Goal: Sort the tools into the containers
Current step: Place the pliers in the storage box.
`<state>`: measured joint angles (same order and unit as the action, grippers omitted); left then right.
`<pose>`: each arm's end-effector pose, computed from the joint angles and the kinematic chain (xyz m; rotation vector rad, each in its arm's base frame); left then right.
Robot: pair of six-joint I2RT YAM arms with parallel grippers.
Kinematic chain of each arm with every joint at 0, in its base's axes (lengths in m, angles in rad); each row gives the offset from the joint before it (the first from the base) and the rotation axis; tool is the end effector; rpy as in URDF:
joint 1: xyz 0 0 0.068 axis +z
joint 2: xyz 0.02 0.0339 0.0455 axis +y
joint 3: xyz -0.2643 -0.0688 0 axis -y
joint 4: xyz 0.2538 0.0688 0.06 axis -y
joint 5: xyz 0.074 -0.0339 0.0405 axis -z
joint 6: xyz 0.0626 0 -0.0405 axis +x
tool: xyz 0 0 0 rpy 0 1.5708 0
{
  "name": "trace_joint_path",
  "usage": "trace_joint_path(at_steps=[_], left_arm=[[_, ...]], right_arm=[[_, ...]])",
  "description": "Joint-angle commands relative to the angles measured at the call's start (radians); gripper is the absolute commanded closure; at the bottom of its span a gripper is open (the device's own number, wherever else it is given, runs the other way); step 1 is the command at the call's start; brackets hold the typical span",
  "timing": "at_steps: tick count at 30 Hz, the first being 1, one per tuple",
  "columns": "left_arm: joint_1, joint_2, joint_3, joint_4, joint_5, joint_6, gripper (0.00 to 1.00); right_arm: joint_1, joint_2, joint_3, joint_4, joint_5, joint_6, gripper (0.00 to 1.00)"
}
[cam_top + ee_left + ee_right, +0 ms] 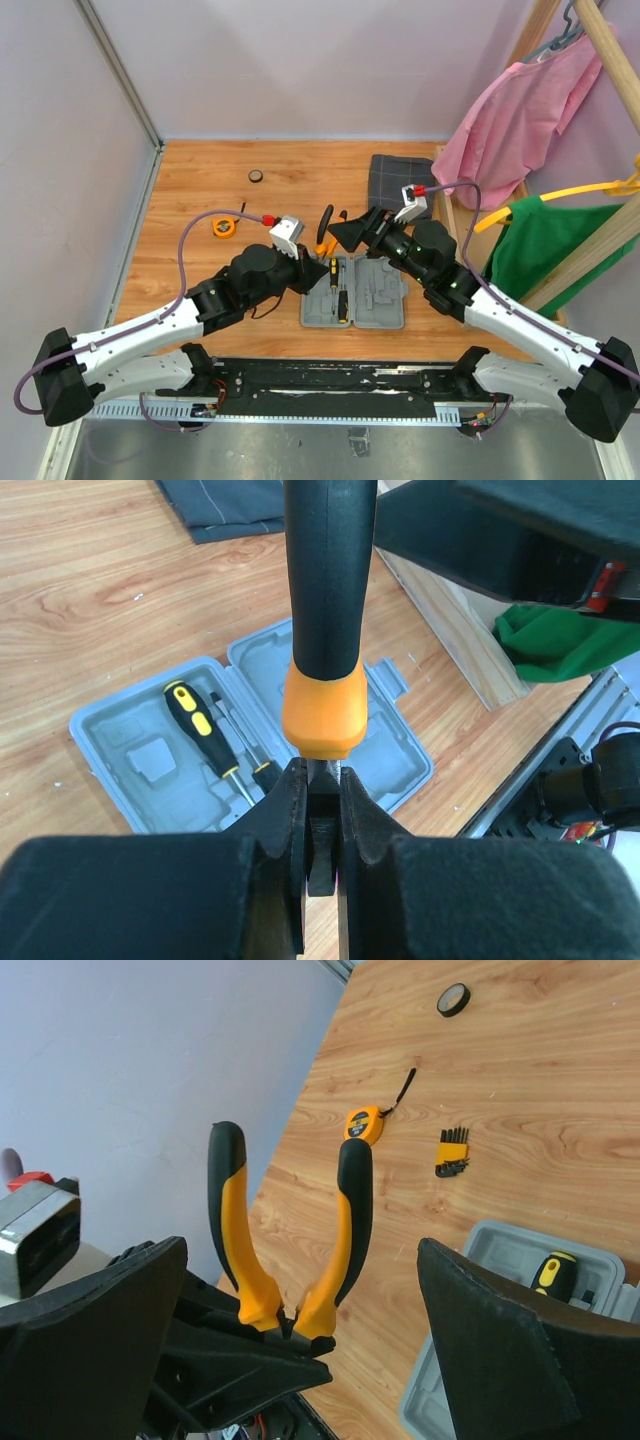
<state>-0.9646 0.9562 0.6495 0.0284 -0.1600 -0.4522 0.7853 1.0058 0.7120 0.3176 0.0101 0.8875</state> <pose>0.1553 -0.2065 0.2727 0.3755 1.8934 -0.8283 0.1952 0.1942 0.3239 0.0958 1.7002 1.2886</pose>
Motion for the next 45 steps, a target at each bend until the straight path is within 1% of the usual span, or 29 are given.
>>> trace_joint_path(at_steps=[1,7,13,15,19,25,26,29,31,33,36,37,38,40,43,45], left_arm=[[-0.018,-0.006,0.031,0.100,-0.001,0.002,1.00],[-0.031,0.018,0.039,0.099,-0.005,0.011,0.99],[-0.045,0.039,0.045,0.094,-0.019,0.016,1.00],[-0.051,0.044,0.050,0.085,-0.033,0.019,0.99],[-0.059,0.046,0.052,0.077,-0.057,0.024,0.99],[-0.061,0.045,0.053,0.072,-0.062,0.027,0.99],[-0.061,0.044,0.053,0.069,-0.064,0.029,0.99],[-0.062,0.044,0.051,0.067,-0.069,0.029,0.99],[-0.062,0.042,0.048,0.067,-0.074,0.026,1.00],[-0.062,0.042,0.045,0.067,-0.081,0.022,1.00],[-0.061,0.047,0.038,0.068,-0.084,0.012,0.99],[-0.060,0.048,0.036,0.067,-0.083,0.007,0.96],[-0.061,0.048,0.035,0.067,-0.080,0.004,0.91],[-0.062,0.048,0.030,0.067,-0.077,-0.006,0.84],[-0.061,0.036,0.016,0.073,-0.076,-0.022,0.68],[-0.061,0.027,0.003,0.078,-0.077,-0.033,0.60]], right_arm=[[0.019,0.034,0.047,0.017,-0.008,0.024,0.01],[0.028,0.074,0.051,0.051,-0.025,0.048,0.01],[0.033,0.096,0.067,0.028,-0.022,0.068,0.00],[0.033,0.106,0.074,0.003,-0.020,0.080,0.04],[0.034,0.128,0.067,-0.020,-0.017,0.116,0.17],[0.034,0.152,0.062,-0.022,-0.030,0.132,0.44],[0.034,0.154,0.060,-0.023,-0.031,0.130,0.49],[0.034,0.151,0.054,-0.017,-0.030,0.120,0.69],[0.033,0.148,0.053,-0.020,-0.029,0.105,0.79],[0.034,0.145,0.053,-0.025,-0.026,0.090,0.86],[0.034,0.141,0.051,-0.031,-0.027,0.074,0.91],[0.033,0.140,0.049,-0.032,-0.029,0.070,0.92],[0.033,0.141,0.048,-0.033,-0.032,0.066,0.93],[0.034,0.143,0.047,-0.034,-0.042,0.056,0.95],[0.033,0.149,0.048,-0.034,-0.056,0.052,0.98],[0.034,0.153,0.051,-0.037,-0.060,0.051,0.99]])
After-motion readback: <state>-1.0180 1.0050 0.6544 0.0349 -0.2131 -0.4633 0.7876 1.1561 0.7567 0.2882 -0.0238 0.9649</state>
